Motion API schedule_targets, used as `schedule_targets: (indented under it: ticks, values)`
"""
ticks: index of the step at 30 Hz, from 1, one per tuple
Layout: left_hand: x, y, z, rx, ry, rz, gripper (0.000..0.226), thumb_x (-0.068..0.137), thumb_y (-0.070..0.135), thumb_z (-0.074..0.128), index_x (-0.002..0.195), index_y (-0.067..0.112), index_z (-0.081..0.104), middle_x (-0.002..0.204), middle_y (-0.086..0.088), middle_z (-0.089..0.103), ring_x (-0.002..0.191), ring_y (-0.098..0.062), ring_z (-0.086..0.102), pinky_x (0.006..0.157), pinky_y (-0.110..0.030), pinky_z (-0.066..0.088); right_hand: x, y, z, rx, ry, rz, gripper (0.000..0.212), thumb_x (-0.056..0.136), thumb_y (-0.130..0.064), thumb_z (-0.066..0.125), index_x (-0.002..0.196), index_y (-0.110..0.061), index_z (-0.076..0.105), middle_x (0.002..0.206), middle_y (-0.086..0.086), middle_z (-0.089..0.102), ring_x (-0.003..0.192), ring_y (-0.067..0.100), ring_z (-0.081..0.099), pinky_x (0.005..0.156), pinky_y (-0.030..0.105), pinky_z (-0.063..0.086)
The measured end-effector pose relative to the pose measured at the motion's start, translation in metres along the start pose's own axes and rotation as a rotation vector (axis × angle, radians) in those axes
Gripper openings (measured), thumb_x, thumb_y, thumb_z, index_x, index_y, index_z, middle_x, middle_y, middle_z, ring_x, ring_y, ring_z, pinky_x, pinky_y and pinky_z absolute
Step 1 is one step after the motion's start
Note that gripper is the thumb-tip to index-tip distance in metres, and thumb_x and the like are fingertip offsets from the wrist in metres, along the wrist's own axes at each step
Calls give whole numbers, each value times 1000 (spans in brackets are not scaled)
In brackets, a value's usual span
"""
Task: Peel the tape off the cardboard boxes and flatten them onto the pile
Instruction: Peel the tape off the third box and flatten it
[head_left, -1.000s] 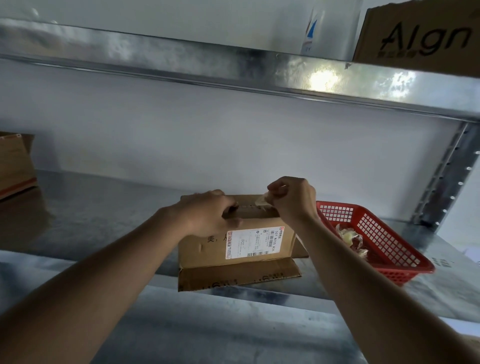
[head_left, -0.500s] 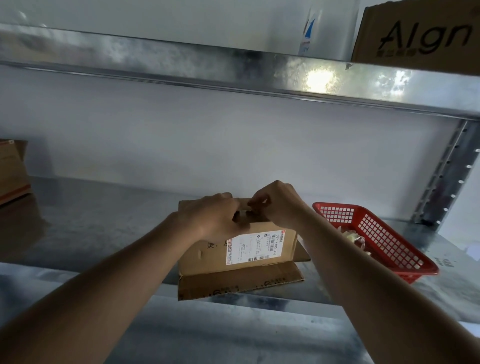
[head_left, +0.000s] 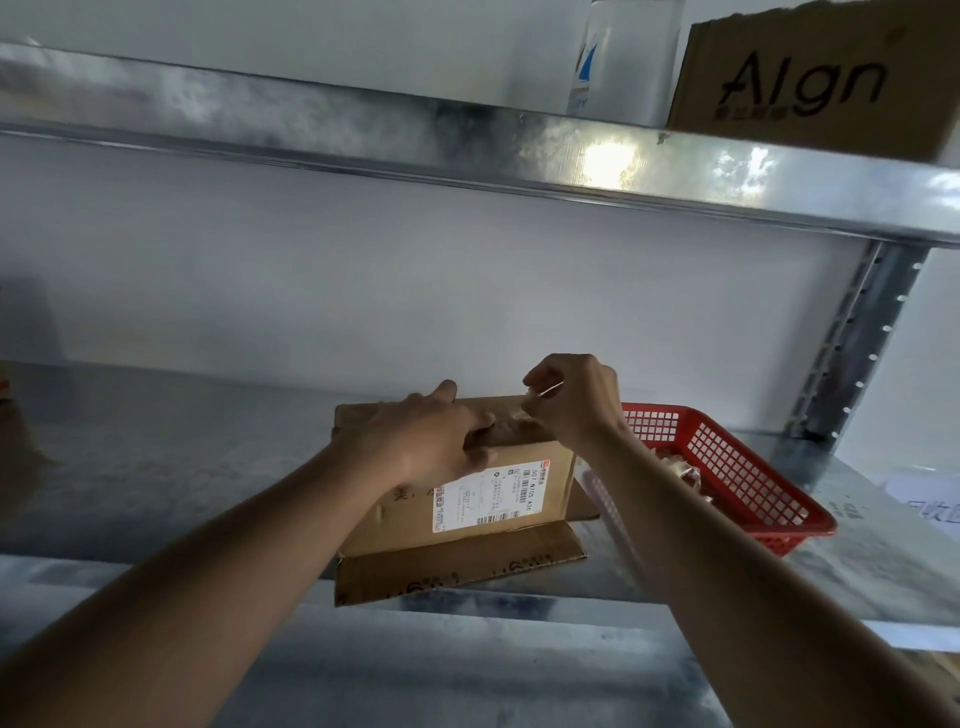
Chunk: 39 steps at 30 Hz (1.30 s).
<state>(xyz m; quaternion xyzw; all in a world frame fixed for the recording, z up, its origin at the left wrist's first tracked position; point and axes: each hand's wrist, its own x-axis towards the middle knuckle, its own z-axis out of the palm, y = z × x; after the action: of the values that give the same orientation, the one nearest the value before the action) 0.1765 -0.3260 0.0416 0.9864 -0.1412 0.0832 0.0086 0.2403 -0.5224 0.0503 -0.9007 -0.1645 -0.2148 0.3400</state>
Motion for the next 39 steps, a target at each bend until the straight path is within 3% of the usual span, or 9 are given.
schedule_targets:
  ticks: [3, 6, 10, 16, 23, 29, 34, 37, 39]
  values:
    - [4, 5, 2, -11, 8, 13, 52, 101, 59, 51, 148, 38, 52, 115, 3, 46, 89, -15, 57, 69, -31, 48, 3, -1, -1, -24, -119, 3, 13, 86, -22, 85, 98, -21, 82, 101, -3, 74, 84, 12, 70, 67, 22, 58]
    - [8, 8, 7, -43, 33, 24, 42, 99, 55, 54, 127, 27, 68, 120, 5, 55, 86, -12, 59, 79, -36, 54, 3, -3, -3, -91, -280, 3, 14, 96, -25, 74, 106, -22, 82, 98, -6, 76, 80, 6, 67, 59, 12, 45]
    - [9, 10, 15, -40, 147, 28, 38, 99, 59, 51, 107, 26, 68, 102, 8, 57, 72, -11, 60, 64, -27, 51, 3, -8, -4, -174, -275, -66, 23, 93, -12, 76, 110, -26, 81, 101, -6, 75, 82, 5, 65, 57, 7, 41]
    - [6, 5, 25, 31, 273, 65, 53, 102, 66, 43, 136, 30, 62, 113, 11, 62, 90, -15, 64, 75, -31, 58, 7, -3, -4, -240, -49, 15, 15, 91, -13, 76, 99, -24, 82, 100, 0, 76, 86, 18, 66, 62, 27, 48]
    - [8, -4, 20, -54, 182, 85, 61, 97, 69, 49, 141, 28, 59, 127, 7, 61, 105, -19, 64, 81, -35, 59, 8, 8, -11, -202, 66, 15, 10, 88, -17, 82, 98, -21, 81, 90, -1, 79, 78, 12, 70, 57, 20, 43]
    - [13, -2, 20, -20, 183, 82, 56, 97, 68, 50, 134, 28, 62, 113, 9, 60, 90, -16, 64, 68, -27, 54, 5, 4, -17, -165, -212, -168, 16, 92, -11, 75, 98, -23, 83, 103, -5, 78, 93, 13, 70, 86, 28, 58]
    - [17, -2, 17, -21, 161, 74, 51, 97, 70, 48, 128, 32, 64, 102, 12, 56, 79, -10, 60, 62, -25, 45, 11, -4, -14, -268, -375, -203, 36, 92, 4, 67, 103, -27, 82, 97, -11, 68, 85, 7, 64, 69, 12, 50]
    - [15, 0, 18, -43, 169, 88, 50, 98, 68, 49, 137, 38, 57, 101, 15, 53, 82, -10, 59, 63, -23, 44, 11, -10, -11, -249, -324, -206, 30, 89, 0, 74, 102, -26, 82, 96, -7, 73, 84, 10, 67, 73, 22, 59]
    - [14, 1, 18, -61, 168, 97, 52, 99, 66, 49, 144, 41, 52, 104, 17, 51, 85, -11, 60, 65, -24, 43, 12, -14, -11, -195, -313, -179, 23, 84, -7, 82, 99, -25, 83, 92, -8, 76, 83, 7, 68, 69, 16, 56]
